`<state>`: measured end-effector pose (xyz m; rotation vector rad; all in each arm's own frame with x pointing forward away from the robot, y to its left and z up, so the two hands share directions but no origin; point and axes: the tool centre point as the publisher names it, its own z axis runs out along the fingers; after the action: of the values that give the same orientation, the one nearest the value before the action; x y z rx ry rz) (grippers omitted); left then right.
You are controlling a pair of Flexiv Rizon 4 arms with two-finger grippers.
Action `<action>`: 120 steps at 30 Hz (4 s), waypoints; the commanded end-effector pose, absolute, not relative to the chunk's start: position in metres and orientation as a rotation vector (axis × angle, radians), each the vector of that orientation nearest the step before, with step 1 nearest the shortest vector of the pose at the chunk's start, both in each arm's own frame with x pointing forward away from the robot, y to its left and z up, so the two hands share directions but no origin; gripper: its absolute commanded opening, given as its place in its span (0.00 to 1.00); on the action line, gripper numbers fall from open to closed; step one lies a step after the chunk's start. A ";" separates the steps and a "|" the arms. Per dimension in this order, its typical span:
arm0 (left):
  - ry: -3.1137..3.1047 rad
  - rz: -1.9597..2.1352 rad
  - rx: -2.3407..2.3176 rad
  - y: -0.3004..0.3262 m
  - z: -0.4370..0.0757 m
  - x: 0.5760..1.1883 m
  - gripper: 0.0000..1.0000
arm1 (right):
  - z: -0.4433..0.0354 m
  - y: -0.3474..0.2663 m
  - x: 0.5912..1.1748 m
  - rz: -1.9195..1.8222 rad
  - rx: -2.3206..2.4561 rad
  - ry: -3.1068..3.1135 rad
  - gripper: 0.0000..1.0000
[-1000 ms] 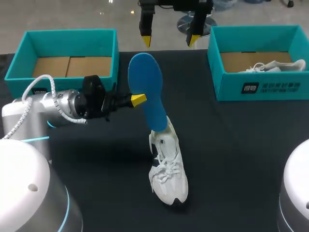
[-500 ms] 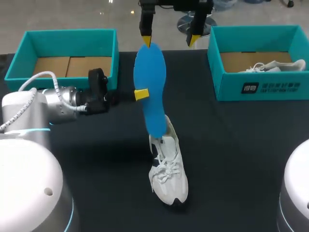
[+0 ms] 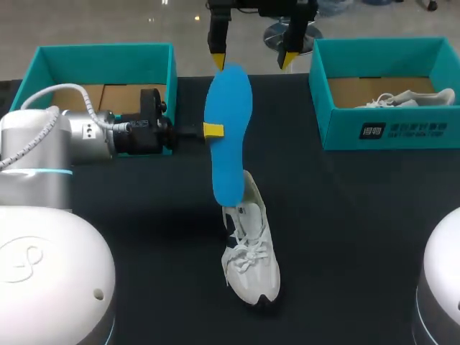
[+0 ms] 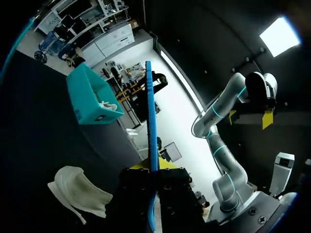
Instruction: Take the shoe out of the shoebox, open the shoe tongue, remove and reinsert the insole, then place the shoe into the shoebox
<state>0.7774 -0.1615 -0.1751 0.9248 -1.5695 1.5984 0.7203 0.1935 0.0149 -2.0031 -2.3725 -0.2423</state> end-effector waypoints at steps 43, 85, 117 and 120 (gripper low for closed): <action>-1.436 1.422 1.096 -0.160 -0.179 0.786 0.00 | 0.031 0.189 0.699 -0.232 -2.112 -2.357 1.00; -1.944 2.007 0.529 -0.130 -0.161 0.748 0.00 | 0.031 0.189 0.699 -0.232 -2.112 -2.357 1.00; -2.146 2.196 -0.499 -0.139 -0.128 0.743 0.00 | 0.031 0.189 0.699 -0.232 -2.112 -2.357 1.00; -2.166 2.208 -0.567 -0.133 -0.135 0.742 0.00 | 0.031 0.189 0.699 -0.232 -2.112 -2.357 1.00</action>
<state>0.7359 -0.1411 -0.1270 -0.0403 -2.1285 2.1773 0.6986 0.1887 0.0308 -2.1123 -2.3577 -0.2330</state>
